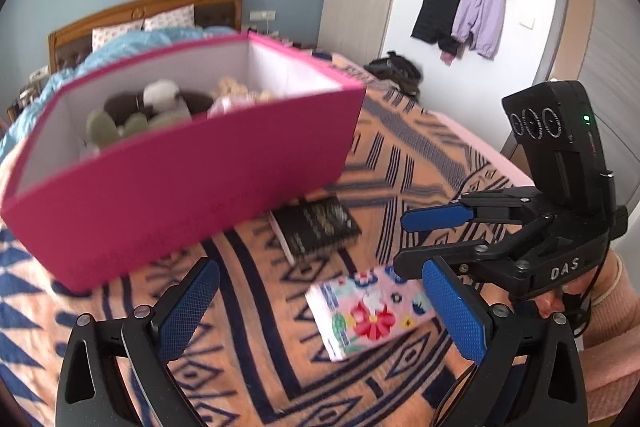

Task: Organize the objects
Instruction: 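Move the right gripper to the floral tissue pack beside the box, then grasp the floral tissue pack with the right gripper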

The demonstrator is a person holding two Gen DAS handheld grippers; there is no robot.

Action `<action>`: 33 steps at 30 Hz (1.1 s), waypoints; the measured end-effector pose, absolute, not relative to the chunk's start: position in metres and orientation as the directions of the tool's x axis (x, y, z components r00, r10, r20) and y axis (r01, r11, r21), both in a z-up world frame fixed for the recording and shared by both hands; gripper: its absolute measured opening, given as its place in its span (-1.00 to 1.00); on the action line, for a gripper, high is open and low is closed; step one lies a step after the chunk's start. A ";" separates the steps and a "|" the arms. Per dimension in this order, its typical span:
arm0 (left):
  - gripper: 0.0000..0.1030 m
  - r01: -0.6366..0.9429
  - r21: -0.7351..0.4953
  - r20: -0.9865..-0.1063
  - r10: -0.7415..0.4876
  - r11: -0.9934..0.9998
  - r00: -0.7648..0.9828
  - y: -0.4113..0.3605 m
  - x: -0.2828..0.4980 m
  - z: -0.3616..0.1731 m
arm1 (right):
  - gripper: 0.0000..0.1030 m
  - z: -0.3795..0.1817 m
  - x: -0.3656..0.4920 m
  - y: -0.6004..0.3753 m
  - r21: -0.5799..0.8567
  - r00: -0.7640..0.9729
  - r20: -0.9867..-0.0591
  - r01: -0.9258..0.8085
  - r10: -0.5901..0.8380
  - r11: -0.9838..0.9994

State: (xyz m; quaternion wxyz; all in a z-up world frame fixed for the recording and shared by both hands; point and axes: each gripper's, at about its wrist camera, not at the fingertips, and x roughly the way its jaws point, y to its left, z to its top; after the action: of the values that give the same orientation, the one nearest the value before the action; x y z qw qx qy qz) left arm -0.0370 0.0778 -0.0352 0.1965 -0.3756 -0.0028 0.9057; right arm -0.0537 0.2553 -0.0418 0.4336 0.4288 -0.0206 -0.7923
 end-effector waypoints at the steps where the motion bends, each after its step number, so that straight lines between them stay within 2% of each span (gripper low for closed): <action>1: 0.99 -0.350 -0.157 -0.685 0.357 -0.924 -0.636 0.078 -0.037 -0.038 | 0.30 -0.045 -0.053 0.256 0.410 -0.250 -0.666 0.664 -0.703 -0.625; 6: 0.83 -0.351 -0.188 -0.711 0.374 -0.917 -0.596 0.082 -0.035 -0.050 | 0.30 -0.056 -0.045 0.257 0.434 -0.229 -0.674 0.647 -0.702 -0.627; 17: 0.21 -0.350 -0.276 -0.746 0.429 -0.895 -0.510 0.080 -0.034 -0.066 | 0.22 -0.062 -0.041 0.264 0.465 -0.222 -0.670 0.619 -0.709 -0.633; 21: 0.10 -0.340 -0.321 -0.744 0.458 -0.884 -0.487 0.077 -0.036 -0.070 | 0.09 -0.062 -0.037 0.260 0.471 -0.208 -0.665 0.629 -0.718 -0.619; 26: -0.13 -0.351 -0.350 -0.734 0.487 -0.868 -0.473 0.076 -0.034 -0.069 | -0.10 -0.063 -0.037 0.259 0.475 -0.200 -0.666 0.629 -0.718 -0.615; 33: -0.14 -0.350 -0.355 -0.737 0.490 -0.867 -0.466 0.077 -0.032 -0.069 | -0.24 -0.068 -0.038 0.257 0.495 -0.185 -0.660 0.622 -0.728 -0.607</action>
State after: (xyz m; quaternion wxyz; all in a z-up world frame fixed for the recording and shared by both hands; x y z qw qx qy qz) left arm -0.0323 0.0775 -0.0686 0.2461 -0.4544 -0.0771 0.8527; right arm -0.0377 0.2565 -0.0680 0.4396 0.4629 -0.0571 -0.7676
